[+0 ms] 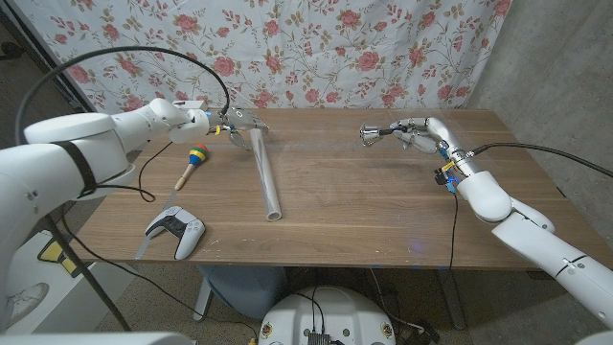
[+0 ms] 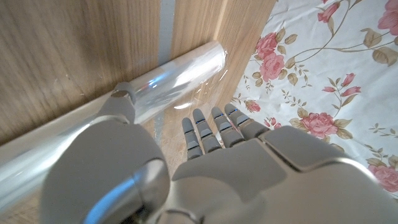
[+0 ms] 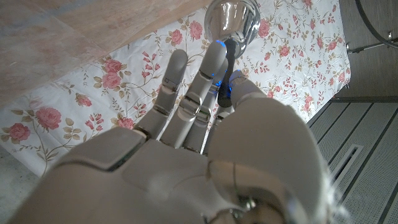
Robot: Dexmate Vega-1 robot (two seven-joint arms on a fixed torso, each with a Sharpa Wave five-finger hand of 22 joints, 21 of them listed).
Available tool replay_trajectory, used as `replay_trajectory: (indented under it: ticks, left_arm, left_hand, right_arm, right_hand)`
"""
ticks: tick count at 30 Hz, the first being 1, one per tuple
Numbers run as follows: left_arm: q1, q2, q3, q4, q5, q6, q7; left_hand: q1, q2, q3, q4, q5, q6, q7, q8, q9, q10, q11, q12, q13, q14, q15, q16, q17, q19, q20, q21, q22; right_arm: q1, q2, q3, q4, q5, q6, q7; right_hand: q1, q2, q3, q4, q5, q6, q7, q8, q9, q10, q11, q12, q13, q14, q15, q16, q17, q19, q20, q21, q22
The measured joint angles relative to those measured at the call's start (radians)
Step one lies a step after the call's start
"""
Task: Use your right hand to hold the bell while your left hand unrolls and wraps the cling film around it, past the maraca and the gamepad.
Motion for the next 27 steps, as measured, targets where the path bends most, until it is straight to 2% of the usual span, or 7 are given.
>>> replay_trajectory:
  ticks: [15,21,27]
  left_arm:
    - [0.021,0.032,-0.026,-0.07,0.002,0.01,-0.049]
    - [0.024,0.029,-0.03,-0.069,0.011,0.004,-0.057]
    - [0.018,0.009,-0.023,-0.036,0.022,-0.005,-0.055]
  left_hand:
    - [0.0,0.0,0.0,0.0,0.0,-0.004,0.004,0.006,0.005,0.0,0.0,0.0,0.009,0.004,-0.003,0.0,0.007,0.009,0.001,0.0,0.0]
    - [0.0,0.0,0.0,0.0,0.0,-0.004,0.004,0.006,0.004,0.0,0.0,0.0,0.014,0.003,-0.003,0.0,0.007,0.009,0.001,0.0,0.0]
    - [0.0,0.0,0.0,0.0,0.0,-0.027,0.005,0.005,0.004,-0.004,0.004,0.008,0.019,0.003,-0.003,-0.005,0.011,0.013,0.005,0.0,0.0]
  right_arm:
    - [-0.014,0.0,0.008,-0.014,-0.002,0.002,-0.007]
    - [-0.022,0.0,0.012,-0.021,-0.003,0.003,-0.009]
    - [-0.031,-0.004,0.017,-0.029,-0.003,-0.002,-0.01]
  right_hand:
    - [0.0,0.0,0.0,0.0,0.0,0.0,0.0,0.0,0.0,0.002,0.002,-0.002,0.003,0.0,0.0,-0.007,0.002,0.0,0.0,0.004,0.0]
    - [0.0,0.0,0.0,0.0,0.0,0.0,0.0,0.0,0.0,0.002,0.002,-0.002,0.005,0.0,0.0,-0.007,0.003,0.0,0.0,0.004,0.0]
    - [0.0,0.0,0.0,0.0,0.0,0.0,0.0,-0.001,0.0,0.003,0.003,-0.002,0.005,0.0,0.0,-0.007,0.005,0.0,0.0,0.004,0.0]
